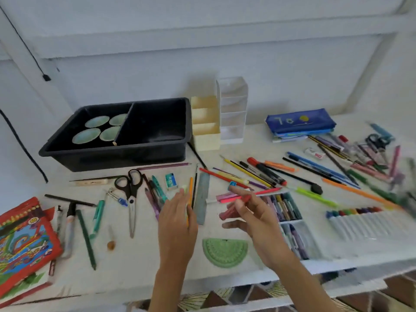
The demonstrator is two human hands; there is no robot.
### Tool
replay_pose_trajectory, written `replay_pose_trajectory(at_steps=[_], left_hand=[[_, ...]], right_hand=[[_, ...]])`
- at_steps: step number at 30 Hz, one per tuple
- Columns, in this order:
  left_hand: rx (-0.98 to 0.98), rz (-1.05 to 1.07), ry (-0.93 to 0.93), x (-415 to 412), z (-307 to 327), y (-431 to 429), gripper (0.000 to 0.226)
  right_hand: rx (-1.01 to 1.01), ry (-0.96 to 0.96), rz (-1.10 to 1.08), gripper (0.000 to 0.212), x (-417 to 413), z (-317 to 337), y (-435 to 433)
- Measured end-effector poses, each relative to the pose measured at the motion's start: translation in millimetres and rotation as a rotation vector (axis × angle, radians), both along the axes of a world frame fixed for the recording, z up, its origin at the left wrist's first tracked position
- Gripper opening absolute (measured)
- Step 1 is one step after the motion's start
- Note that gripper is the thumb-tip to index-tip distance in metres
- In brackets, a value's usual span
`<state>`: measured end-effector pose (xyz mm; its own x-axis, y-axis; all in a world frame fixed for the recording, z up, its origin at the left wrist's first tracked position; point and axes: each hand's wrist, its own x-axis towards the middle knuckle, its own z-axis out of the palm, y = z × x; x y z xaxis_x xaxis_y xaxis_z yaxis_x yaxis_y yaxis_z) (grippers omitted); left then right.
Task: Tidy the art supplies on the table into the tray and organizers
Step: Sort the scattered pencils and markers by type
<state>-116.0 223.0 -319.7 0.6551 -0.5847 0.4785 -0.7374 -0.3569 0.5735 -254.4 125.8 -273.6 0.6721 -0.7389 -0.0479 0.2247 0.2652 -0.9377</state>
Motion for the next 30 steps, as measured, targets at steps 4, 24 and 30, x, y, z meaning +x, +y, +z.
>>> replay_pose_trajectory(at_steps=[4, 24, 30], left_hand=[[0.025, -0.170, 0.038, -64.3, -6.0, -34.7, 0.043], [0.471, -0.213, -0.211, -151.6, -38.8, -97.9, 0.058], [0.468, -0.200, -0.242, -151.6, -41.3, -98.4, 0.057]], right_hand=[[-0.002, 0.082, -0.147, 0.034, -47.3, -2.5, -19.2], [-0.211, 0.288, -0.321, 0.027, -147.0, -31.1, -63.9], [-0.447, 0.403, -0.286, 0.032, -143.8, -39.6, -59.3]])
